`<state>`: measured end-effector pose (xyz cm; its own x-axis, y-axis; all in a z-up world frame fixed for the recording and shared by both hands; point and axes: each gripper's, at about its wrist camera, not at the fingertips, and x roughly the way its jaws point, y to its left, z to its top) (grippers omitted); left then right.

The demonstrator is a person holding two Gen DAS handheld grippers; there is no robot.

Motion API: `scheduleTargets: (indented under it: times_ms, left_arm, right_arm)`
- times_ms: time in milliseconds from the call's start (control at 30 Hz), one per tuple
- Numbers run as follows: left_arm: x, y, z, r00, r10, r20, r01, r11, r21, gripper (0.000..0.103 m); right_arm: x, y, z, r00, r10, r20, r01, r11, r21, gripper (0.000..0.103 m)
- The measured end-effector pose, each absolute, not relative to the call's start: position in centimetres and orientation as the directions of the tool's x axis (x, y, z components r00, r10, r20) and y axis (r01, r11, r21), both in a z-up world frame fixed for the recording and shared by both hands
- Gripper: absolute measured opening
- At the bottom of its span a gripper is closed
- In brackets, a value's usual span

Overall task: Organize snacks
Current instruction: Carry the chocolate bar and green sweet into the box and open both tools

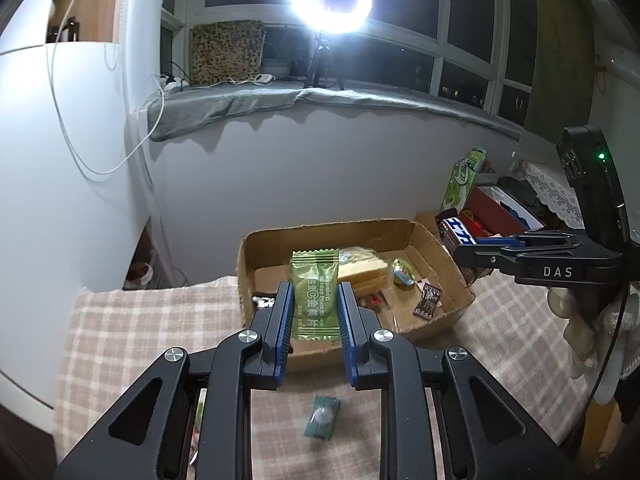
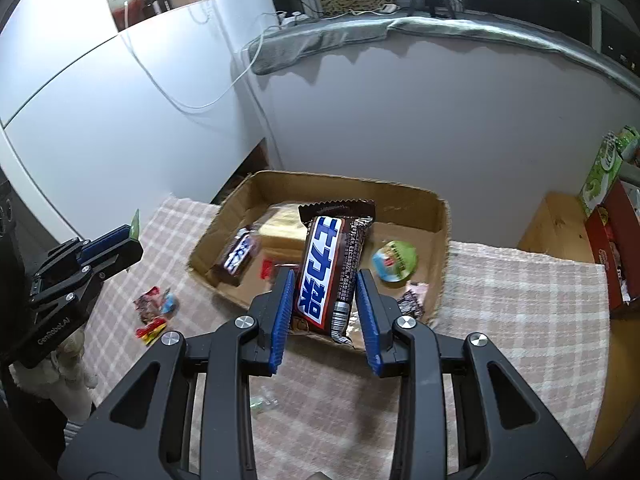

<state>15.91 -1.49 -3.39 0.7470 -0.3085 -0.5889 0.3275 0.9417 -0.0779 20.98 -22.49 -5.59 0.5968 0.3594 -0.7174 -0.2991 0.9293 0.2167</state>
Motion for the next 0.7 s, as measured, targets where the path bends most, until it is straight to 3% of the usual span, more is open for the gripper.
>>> scheduleTargets:
  times_ms: [700]
  left_arm:
    - [22.1, -2.3, -8.0, 0.666, -0.296, -0.685, 0.292, 0.948, -0.126, 0.020]
  right_arm:
    - [25.2, -24.7, -9.3, 0.554, 0.332, -0.763, -0.248, 0.941, 0.230, 0.033]
